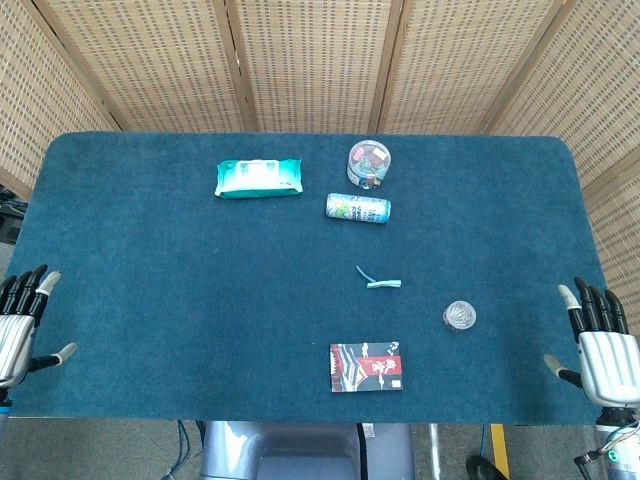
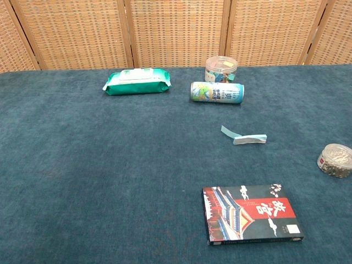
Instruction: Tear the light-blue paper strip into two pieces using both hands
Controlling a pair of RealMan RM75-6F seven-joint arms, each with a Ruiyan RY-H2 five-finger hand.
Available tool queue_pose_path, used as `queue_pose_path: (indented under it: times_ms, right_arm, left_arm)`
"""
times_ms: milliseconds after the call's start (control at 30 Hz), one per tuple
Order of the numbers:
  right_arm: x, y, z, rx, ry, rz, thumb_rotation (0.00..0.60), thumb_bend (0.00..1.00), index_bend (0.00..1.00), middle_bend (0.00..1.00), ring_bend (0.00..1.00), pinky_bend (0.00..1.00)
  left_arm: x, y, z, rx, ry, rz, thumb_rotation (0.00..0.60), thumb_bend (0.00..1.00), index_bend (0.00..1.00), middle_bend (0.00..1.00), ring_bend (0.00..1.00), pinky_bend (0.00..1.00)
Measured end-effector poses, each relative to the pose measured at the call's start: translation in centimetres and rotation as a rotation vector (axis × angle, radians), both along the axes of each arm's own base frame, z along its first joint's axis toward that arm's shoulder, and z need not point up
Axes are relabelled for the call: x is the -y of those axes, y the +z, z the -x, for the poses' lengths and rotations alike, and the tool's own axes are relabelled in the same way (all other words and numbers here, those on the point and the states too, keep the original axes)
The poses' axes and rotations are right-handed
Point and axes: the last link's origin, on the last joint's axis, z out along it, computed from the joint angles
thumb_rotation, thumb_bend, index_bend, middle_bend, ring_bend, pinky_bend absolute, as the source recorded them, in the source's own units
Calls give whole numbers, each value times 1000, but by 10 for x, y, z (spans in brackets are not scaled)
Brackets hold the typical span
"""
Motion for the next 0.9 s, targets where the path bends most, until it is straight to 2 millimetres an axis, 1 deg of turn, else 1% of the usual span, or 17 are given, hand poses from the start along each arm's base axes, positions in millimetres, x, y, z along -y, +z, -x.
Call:
queue_pose_path:
  times_ms: [300, 367, 467, 567, 600, 667, 733, 800, 900]
  right_arm:
    - [0, -5, -1, 3, 4, -30, 600, 0, 0, 0, 0, 0]
    - [4, -9, -3, 5, 9, -51, 600, 0, 0, 0, 0, 0]
    - [15, -16, -10, 5, 26, -103, 600, 0, 0, 0, 0, 0]
    - [36, -26, -21, 13, 52, -170, 600, 0, 0, 0, 0, 0]
    - [49, -31, -29, 13, 68, -203, 600, 0, 8, 0, 0, 0]
    - [65, -36, -37, 8, 85, -232, 600, 0, 31, 0, 0, 0]
    - [90, -46, -52, 1, 114, -268, 600, 0, 49, 0, 0, 0]
    - [113, -58, -67, 0, 144, -291, 600, 0, 74, 0, 0, 0]
    - [141, -78, -82, -5, 154, -319, 600, 0, 139, 0, 0, 0]
  left_arm:
    - [3, 2, -1, 5, -5, -13, 600, 0, 0, 0, 0, 0]
    - [2, 2, -1, 6, -8, -17, 600, 0, 0, 0, 0, 0]
    - [1, 2, -2, 5, -17, -23, 600, 0, 0, 0, 0, 0]
    - [-2, 1, -2, 8, -18, -28, 600, 0, 0, 0, 0, 0]
    - [-3, 1, -2, 9, -17, -29, 600, 0, 0, 0, 0, 0]
    - [-3, 1, -1, 8, -13, -32, 600, 0, 0, 0, 0, 0]
    - [-4, 0, 0, 6, -6, -34, 600, 0, 0, 0, 0, 0]
    - [-6, 0, 1, 5, 4, -35, 600, 0, 0, 0, 0, 0]
    - [-7, -2, 0, 17, 19, -32, 600, 0, 0, 0, 0, 0]
